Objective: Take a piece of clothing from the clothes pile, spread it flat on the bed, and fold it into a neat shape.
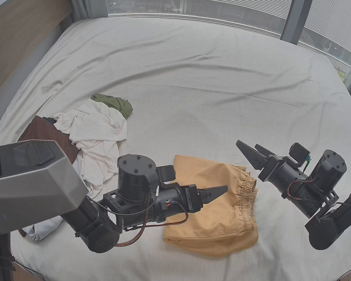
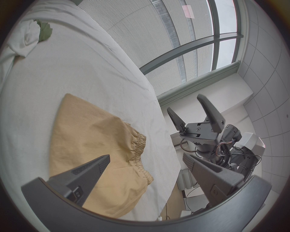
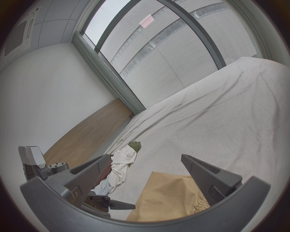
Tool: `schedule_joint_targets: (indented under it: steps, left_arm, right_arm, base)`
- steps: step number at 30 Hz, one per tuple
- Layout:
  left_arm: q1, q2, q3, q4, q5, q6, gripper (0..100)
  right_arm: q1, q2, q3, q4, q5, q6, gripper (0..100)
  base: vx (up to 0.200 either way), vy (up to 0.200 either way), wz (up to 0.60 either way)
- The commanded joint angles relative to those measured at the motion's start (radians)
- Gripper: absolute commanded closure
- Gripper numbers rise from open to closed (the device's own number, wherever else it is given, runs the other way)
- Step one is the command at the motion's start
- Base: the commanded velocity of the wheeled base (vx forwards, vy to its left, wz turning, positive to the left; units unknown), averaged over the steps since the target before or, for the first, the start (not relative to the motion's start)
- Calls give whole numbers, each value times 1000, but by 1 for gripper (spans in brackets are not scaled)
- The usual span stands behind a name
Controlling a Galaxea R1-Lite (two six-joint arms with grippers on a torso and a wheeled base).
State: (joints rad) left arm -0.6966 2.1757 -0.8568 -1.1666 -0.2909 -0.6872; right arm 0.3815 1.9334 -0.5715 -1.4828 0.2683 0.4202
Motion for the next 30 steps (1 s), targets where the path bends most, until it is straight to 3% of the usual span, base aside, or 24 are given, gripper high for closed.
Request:
schedule_joint_targets:
  steps: [1, 14, 22, 30]
  left_arm:
    - [35, -96, 68, -7, -2, 8, 0]
    - [178, -307, 271, -7, -14, 110, 0]
    - [284, -360, 381, -10, -56, 155, 0]
    - [296, -355, 433, -8, -73, 261, 0]
  right_arm:
    - [8, 4, 9, -1, 0, 0, 0]
    - [33, -1, 58, 7, -3, 0, 0]
    - [46, -45, 208, 124, -37, -5, 0]
    - [27, -111, 389, 171, -77, -5, 0]
  base:
    - [0, 0, 0]
    - [0, 0, 0]
    - [0, 0, 0]
    - [0, 0, 0]
